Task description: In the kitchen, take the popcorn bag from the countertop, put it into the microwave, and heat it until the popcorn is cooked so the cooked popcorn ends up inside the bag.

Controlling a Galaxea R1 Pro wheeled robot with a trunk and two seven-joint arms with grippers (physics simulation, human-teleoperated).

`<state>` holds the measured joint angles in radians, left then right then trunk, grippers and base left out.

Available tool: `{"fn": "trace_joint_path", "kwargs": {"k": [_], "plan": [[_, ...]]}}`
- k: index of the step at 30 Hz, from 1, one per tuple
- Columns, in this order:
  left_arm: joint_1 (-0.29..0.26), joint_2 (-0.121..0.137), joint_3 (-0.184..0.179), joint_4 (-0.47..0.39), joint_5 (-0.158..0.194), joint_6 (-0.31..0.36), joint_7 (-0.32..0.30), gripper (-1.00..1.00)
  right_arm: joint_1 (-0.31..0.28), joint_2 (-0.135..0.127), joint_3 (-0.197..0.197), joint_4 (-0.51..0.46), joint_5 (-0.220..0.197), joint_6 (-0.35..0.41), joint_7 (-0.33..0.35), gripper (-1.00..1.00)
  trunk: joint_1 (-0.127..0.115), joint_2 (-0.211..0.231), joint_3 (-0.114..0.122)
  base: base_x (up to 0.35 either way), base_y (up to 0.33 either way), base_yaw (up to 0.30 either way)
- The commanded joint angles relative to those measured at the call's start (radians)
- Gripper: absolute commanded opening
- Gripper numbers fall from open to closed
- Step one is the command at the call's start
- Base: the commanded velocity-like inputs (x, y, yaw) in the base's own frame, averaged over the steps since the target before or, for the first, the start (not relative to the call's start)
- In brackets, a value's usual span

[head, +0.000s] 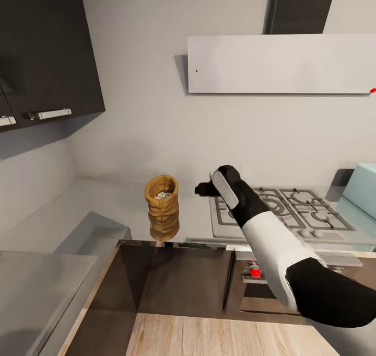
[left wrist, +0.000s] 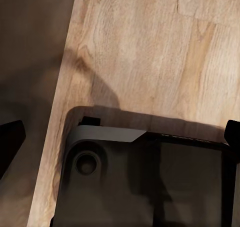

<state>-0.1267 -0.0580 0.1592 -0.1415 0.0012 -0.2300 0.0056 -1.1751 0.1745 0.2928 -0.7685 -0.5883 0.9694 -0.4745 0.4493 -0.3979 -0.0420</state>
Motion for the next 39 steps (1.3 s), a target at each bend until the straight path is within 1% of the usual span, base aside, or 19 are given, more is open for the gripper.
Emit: {"fn": "trace_joint_path", "kwargs": {"k": [1,2,3,4,5,6,7,8,9,10,12,16,18,20,21,23,27,31,39], "plan": [[-0.001,0.0,0.003,0.0,0.0,-0.003,0.001,1.0,0.015,0.0,0.081,-0.052,-0.102,-0.004,-0.071,1.0,0.001,-0.002,-0.002,0.0,0.0,0.0],[-0.001,0.0,0.003,0.0,0.0,-0.003,0.001,1.0,0.052,0.0,0.161,-0.128,-0.222,-0.017,-0.167,1.0,0.001,-0.002,-0.002,0.0,0.0,0.0],[-0.001,0.0,0.003,0.0,0.0,-0.003,0.001,1.0,0.077,0.0,0.209,-0.186,-0.291,-0.035,-0.249,1.0,0.001,-0.002,-0.002,0.0,0.0,0.0],[-0.001,0.0,0.003,0.0,0.0,-0.003,0.001,1.0,0.107,0.0,0.287,-0.279,-0.386,-0.079,-0.385,1.0,0.001,-0.002,-0.002,0.0,0.0,0.0],[-0.001,0.0,0.003,0.0,0.0,-0.003,0.001,1.0,0.121,0.0,0.333,-0.328,-0.451,-0.102,-0.459,1.0,0.001,-0.002,-0.002,0.0,0.0,0.0],[-0.001,0.0,0.003,0.0,0.001,-0.003,0.001,1.0,0.128,0.0,0.37,-0.361,-0.524,-0.116,-0.518,1.0,0.001,-0.002,-0.002,0.0,0.0,0.0],[-0.001,0.0,0.004,0.0,0.001,-0.003,0.001,1.0,0.13,0.0,0.404,-0.39,-0.638,-0.13,-0.577,1.0,0.001,-0.002,-0.002,0.0,0.0,0.0],[-0.001,0.0,0.005,0.0,0.002,-0.003,0.001,1.0,0.128,0.0,0.422,-0.404,-0.723,-0.137,-0.609,1.0,0.001,-0.002,-0.002,0.0,0.0,0.0],[-0.001,0.0,0.005,0.0,0.003,-0.003,0.001,1.0,0.124,0.0,0.431,-0.411,-0.768,-0.14,-0.627,1.0,0.001,-0.002,-0.002,0.0,0.0,0.0],[-0.001,0.0,0.005,0.0,0.003,-0.003,0.001,1.0,0.121,0.0,0.435,-0.415,-0.794,-0.142,-0.638,1.0,0.001,-0.002,-0.002,0.0,0.0,0.0],[-0.001,0.0,0.005,0.0,0.003,-0.003,0.001,1.0,0.119,0.0,0.437,-0.422,-0.818,-0.142,-0.65,1.0,0.001,-0.002,-0.002,0.0,0.0,0.0],[-0.001,0.0,0.004,0.0,0.002,-0.003,0.001,1.0,0.108,0.0,0.436,-0.419,-0.828,-0.141,-0.656,1.0,0.001,-0.002,-0.002,0.103,0.0,0.0],[-0.001,0.0,0.004,0.0,0.0,-0.003,0.001,1.0,0.102,0.0,0.432,-0.416,-0.828,-0.14,-0.66,1.0,0.001,-0.002,-0.002,0.168,0.0,0.0],[-0.001,0.0,0.003,0.0,-0.002,-0.003,0.001,1.0,0.099,0.0,0.412,-0.414,-0.827,-0.129,-0.663,1.0,0.001,-0.002,-0.002,0.041,0.0,0.0],[-0.001,0.0,0.003,0.0,-0.002,-0.003,0.001,1.0,0.098,0.0,0.398,-0.413,-0.827,-0.121,-0.671,1.0,0.001,-0.002,-0.002,0.058,0.0,0.0],[-0.001,0.0,0.003,0.0,-0.003,-0.003,0.001,1.0,0.097,0.0,0.385,-0.413,-0.826,-0.115,-0.696,1.0,0.001,-0.002,-0.002,0.225,0.0,0.0],[-0.001,0.0,0.002,0.001,-0.003,-0.003,0.001,1.0,0.097,0.0,0.38,-0.405,-0.826,-0.109,-0.712,1.0,0.001,-0.002,-0.002,0.203,0.0,0.0],[-0.001,0.0,0.002,0.002,-0.003,-0.003,0.001,1.0,0.099,0.0,0.379,-0.373,-0.827,-0.107,-0.713,1.0,0.001,-0.002,-0.002,0.082,0.0,0.0],[-0.001,0.0,0.002,0.003,-0.004,-0.003,0.001,1.0,0.1,0.0,0.379,-0.346,-0.827,-0.106,-0.713,1.0,0.001,-0.002,-0.002,0.284,0.0,0.0]]}}
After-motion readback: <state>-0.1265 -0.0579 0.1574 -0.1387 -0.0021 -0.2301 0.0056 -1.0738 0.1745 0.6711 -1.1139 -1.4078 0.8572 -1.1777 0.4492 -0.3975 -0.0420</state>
